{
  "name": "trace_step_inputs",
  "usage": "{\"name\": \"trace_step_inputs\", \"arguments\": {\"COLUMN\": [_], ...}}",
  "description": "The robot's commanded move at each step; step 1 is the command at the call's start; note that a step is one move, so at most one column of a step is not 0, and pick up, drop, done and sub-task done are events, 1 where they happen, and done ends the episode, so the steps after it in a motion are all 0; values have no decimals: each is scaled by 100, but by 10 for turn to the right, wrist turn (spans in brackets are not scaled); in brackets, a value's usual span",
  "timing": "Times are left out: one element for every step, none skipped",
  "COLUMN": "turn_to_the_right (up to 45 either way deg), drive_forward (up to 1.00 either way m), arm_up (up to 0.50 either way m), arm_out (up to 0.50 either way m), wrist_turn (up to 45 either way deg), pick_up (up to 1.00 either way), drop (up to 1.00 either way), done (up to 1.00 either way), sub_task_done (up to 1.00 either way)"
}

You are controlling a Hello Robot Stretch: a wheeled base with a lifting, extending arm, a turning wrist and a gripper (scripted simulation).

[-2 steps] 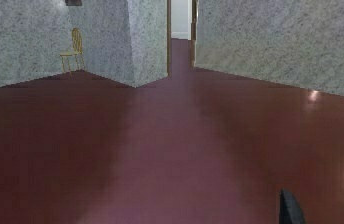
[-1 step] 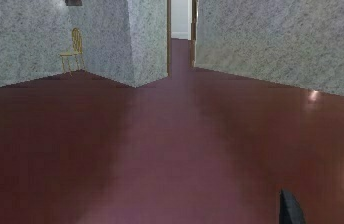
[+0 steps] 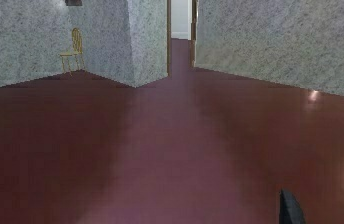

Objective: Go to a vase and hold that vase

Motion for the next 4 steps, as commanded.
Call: {"name": "trace_step_inputs", "arguments": {"turn_to_the_right": [0, 0, 0, 0], "drive_forward": [0, 0, 0, 0], "arm_up": [0, 0, 0, 0], "arm_out": [40, 0, 0, 0], "wrist_turn": [0, 450, 450, 450], "pick_up": [0, 0, 0, 0], "drop": [0, 0, 0, 0], "done": [0, 0, 0, 0], "sub_task_done": [0, 0, 0, 0]}}
